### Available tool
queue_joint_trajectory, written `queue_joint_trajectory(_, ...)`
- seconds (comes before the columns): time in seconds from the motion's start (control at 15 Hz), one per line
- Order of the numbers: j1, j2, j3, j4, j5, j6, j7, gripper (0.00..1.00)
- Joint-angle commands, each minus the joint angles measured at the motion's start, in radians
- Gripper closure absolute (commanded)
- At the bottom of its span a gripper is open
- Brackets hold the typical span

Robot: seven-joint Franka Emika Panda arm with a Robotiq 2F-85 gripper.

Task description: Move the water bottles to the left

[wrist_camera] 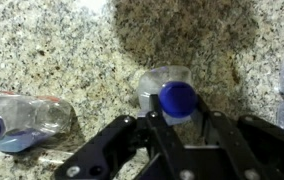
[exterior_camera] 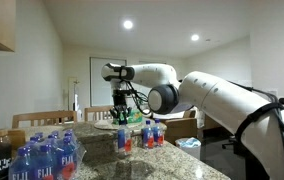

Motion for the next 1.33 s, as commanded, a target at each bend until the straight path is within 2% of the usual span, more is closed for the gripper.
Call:
queue_joint_trajectory(0.0,0.048,-0.039,-0.008,-0.018,-0.03,-0.06,-0.026,0.91)
queue_joint_trajectory(0.13,0.077,-0.043,-0.008,-0.018,-0.031,-0.072,-0.023,0.91)
queue_joint_trajectory(0.47,0.138,-0.032,-0.008,0.009,-0.015,-0.007,0.02,0.91)
queue_joint_trajectory(0.93,0.162,-0.017,0.052,-0.024,0.098,0.128,0.247,0.91)
queue_joint_trajectory(1.07,0.153,0.001,0.081,-0.024,0.152,0.183,0.325,0.91)
queue_joint_trajectory(1.27,0.162,0.028,0.088,-0.012,0.189,0.3,0.451,0.91)
